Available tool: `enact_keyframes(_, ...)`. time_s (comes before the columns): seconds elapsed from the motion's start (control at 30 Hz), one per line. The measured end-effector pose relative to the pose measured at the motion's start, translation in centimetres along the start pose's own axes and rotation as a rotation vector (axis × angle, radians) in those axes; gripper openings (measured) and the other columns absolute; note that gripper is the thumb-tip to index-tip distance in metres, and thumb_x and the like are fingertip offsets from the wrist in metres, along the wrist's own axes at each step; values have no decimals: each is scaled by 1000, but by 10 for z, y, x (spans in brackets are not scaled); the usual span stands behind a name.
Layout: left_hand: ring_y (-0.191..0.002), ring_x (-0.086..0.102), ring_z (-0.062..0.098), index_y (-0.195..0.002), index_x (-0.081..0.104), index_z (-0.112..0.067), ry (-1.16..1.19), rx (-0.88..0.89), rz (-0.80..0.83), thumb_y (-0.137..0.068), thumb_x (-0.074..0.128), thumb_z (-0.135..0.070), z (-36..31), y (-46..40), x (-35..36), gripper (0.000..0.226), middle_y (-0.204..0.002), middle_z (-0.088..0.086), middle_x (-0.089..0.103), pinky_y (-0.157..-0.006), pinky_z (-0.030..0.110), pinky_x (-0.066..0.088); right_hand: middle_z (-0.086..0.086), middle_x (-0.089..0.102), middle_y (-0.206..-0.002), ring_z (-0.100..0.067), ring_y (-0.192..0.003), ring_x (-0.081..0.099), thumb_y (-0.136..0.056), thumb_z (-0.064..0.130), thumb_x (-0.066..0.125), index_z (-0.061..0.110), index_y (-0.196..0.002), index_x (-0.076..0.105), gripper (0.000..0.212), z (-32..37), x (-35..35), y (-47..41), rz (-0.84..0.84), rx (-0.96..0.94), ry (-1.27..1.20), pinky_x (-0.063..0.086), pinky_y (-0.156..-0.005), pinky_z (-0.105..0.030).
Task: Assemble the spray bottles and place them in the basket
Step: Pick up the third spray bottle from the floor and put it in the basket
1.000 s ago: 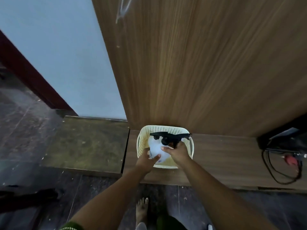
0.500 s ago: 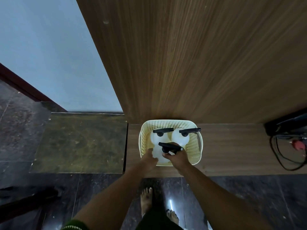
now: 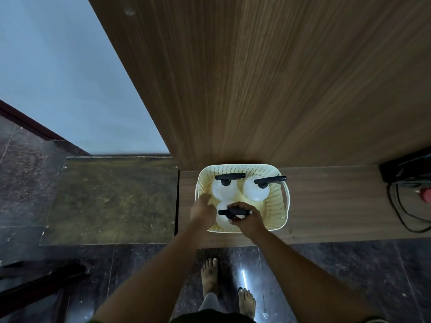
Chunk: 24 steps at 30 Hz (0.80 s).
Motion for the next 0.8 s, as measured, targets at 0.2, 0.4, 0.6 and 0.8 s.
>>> enact_keyframes(0.2,-127,40,29,-137,44,-13,-384,598,-218,-91,56,-14,-38,-20,-25,47,-139,9,43,-105,38,39,-8,73,-102,-19,-97,65,-64,-10,75,16,-87,70,35,-1,1,-2,-31,14,32,53,-79,-20)
enact_keyframes(0.4,-133,41,26,-145,38,-18,-555,579,90,-97,51,-19,-54,-52,-18,50,-144,8,45,-107,32,36,2,70,-91,-11,-86,62,-65,-9,74,22,-82,67,36,0,2,-8,-41,26,44,46,-65,-3)
enact_keyframes(0.6,-92,63,20,-100,67,-20,-403,679,34,-91,52,-13,-49,-57,-23,19,-102,-1,70,-75,33,50,-4,69,-89,-13,-86,62,-64,-17,69,12,-84,67,35,-4,3,-9,-12,4,-6,55,-74,-27)
enact_keyframes(0.8,-84,62,21,-97,65,-13,-374,704,-66,-89,57,-14,-38,-49,-27,11,-92,4,69,-66,24,35,-4,68,-89,6,-78,63,-63,-17,73,13,-83,66,37,-11,-4,-12,-10,2,-71,51,-73,-12)
Point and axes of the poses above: each hand's wrist, its own y-axis away from the middle knuckle, its own x-axis out of the palm, z = x × y, the point moved 1 cm from there along -y, towards the middle knuckle
